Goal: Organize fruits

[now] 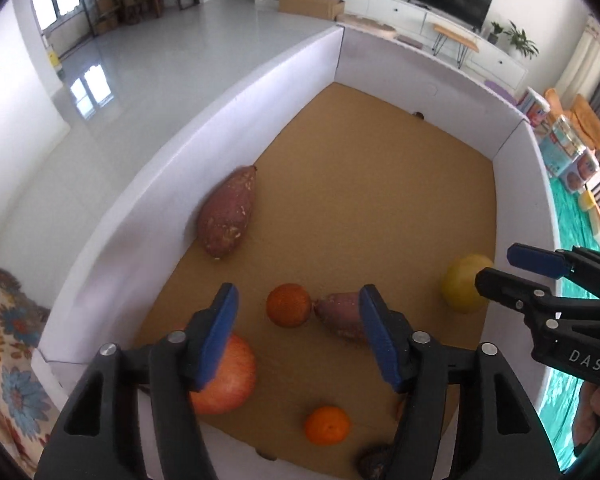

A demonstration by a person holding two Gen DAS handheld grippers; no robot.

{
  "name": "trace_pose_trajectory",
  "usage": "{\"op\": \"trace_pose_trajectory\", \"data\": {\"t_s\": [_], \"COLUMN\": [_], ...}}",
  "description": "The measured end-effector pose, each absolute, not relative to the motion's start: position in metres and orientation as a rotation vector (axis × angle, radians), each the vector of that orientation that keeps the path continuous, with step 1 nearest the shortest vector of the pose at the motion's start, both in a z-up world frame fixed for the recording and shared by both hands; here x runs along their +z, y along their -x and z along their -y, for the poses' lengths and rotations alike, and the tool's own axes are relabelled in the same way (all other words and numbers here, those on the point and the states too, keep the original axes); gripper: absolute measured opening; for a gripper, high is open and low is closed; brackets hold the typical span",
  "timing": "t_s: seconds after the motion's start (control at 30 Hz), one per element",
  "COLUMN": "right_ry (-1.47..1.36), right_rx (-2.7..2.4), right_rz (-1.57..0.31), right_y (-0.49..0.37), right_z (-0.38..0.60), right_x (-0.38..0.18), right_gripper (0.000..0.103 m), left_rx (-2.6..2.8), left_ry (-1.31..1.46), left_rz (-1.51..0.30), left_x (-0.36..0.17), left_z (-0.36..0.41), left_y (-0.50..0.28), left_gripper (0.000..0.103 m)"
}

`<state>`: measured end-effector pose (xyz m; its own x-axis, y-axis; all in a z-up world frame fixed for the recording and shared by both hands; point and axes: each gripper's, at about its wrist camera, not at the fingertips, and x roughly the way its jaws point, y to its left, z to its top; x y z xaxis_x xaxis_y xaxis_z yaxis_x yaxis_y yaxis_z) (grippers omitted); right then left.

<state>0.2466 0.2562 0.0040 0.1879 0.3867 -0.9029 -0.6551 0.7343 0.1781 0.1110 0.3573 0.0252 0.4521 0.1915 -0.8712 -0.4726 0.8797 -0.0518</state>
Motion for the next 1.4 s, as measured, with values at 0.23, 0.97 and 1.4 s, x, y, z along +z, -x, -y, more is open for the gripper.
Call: {"op": "trace_pose_trajectory", "data": {"t_s": [0.23, 0.97, 1.4], "right_ry": [0.281, 0.172, 0.215], "right_rx": [0.687, 0.578, 0.599], "right_rz": [-0.964, -0.959, -0.982], "right_y": [-0.203, -0.088, -0.077], "right_z": [-0.214, -0.172, -0.198], "right_x": [0.098, 0.102, 0.099], "right_gripper": [0.099, 0.103, 0.103], "left_rx": [0.51, 0.623, 0.581], "left_ry": [0.164, 0.063, 0.103], "left_rz": [-0.681, -0.778, -0.802], "left_x": [0.105, 0.123, 0.121], "left_z": [-0.318, -0.293, -0.301], "left_y": [-0.064, 0.009, 0.015], "left_gripper": [0.099, 0.102, 0.102]}}
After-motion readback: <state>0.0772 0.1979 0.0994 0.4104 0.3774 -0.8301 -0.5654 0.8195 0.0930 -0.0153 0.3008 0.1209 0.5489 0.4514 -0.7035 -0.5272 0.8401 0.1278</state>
